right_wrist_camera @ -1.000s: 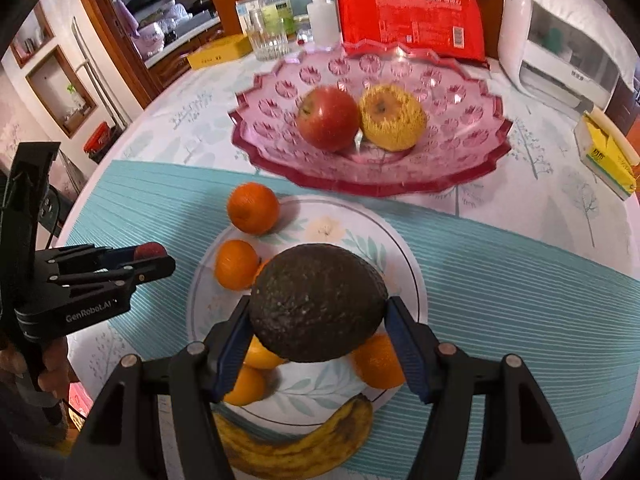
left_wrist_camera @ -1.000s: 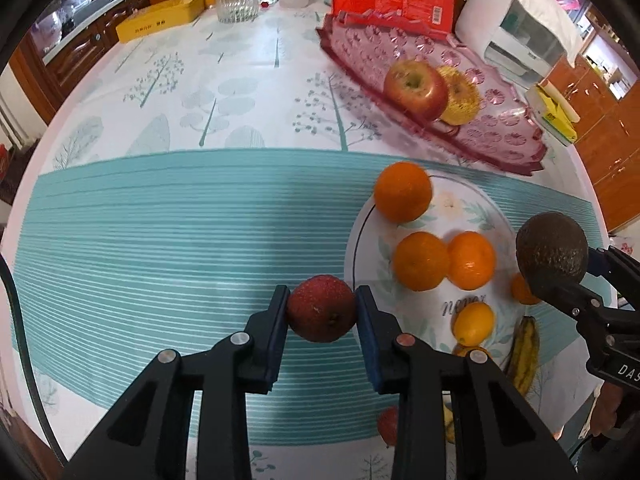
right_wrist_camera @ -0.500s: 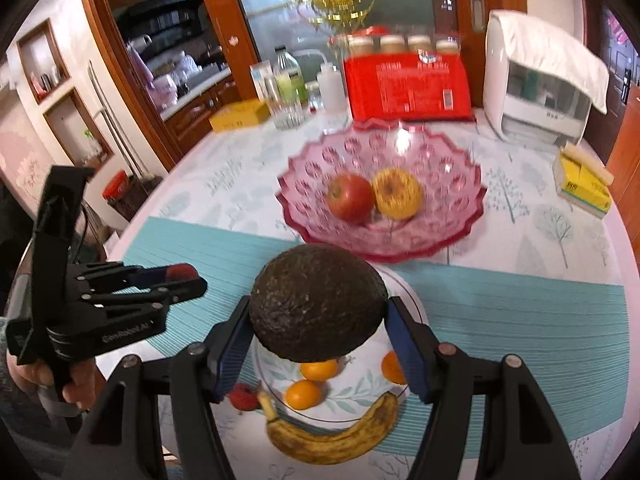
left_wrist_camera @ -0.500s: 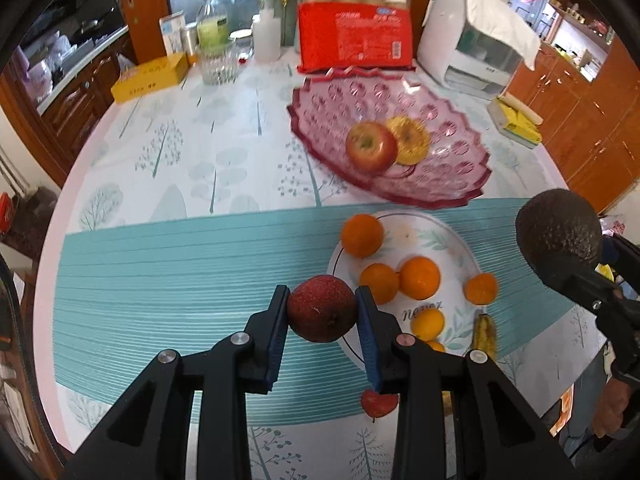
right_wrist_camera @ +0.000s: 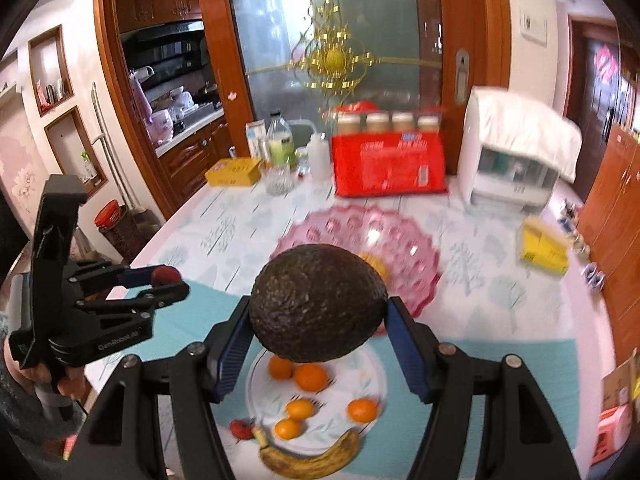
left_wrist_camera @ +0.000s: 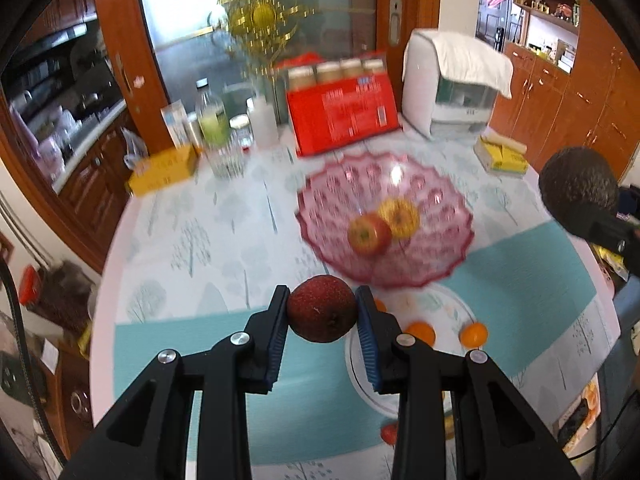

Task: Organize fruits
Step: 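Carry the plum with the left gripper while the right gripper carries the avocado into the pink bowl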

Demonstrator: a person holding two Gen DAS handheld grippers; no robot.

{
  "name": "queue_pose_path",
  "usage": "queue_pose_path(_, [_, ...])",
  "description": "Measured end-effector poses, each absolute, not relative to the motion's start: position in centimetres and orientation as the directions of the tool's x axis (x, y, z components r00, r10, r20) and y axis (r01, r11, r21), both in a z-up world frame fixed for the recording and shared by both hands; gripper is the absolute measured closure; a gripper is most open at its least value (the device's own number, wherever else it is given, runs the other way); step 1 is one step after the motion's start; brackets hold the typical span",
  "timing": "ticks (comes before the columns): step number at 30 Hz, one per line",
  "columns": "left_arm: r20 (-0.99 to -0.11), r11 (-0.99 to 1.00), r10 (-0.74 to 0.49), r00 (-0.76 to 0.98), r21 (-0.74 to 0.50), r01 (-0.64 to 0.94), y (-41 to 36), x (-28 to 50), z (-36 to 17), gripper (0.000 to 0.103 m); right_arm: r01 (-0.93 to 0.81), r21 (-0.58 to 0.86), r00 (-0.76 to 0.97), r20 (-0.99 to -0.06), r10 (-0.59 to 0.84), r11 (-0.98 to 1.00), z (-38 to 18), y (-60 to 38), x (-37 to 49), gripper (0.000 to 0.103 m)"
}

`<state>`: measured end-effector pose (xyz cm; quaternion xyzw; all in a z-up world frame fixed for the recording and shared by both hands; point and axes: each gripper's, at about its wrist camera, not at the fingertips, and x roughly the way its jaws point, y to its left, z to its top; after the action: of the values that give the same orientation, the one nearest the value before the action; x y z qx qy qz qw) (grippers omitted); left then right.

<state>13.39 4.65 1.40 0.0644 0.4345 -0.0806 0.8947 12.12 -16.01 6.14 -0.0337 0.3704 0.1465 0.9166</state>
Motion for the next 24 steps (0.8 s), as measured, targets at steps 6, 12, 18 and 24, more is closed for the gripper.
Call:
queue_pose_path(6, [-0.747,0.978,-0.049,0.663,0.099,0.184,4.2,15.7,4.0,0.072,-0.254,-0.021,0.739,-0.650,0.179,0.967,9.4,-17.5,15.2,0.037])
queue_pose_path(12, [-0.728,0.977,-0.005,0.685,0.144,0.159,3.3,18.9,4.8,0.072,-0.221,-0.009,0.739,-0.654,0.162,0.975,9.5,-18.9,19.1,0.037])
queue_pose_path(18, [-0.730,0.977,0.024,0.683,0.161,0.138,1.8,23.3,3.5,0.072,-0.210,0.026,0.705,-0.689,0.170,0.977,6.9,-19.1,23.5,0.037])
queue_pose_path(24, [-0.779,0.981,0.046,0.626,0.152,0.118,0.2,28.4,-1.2,0.072,-0.194,0.085,0.635,-0.749,0.191,0.977,1.6,-19.3,28.1,0.037])
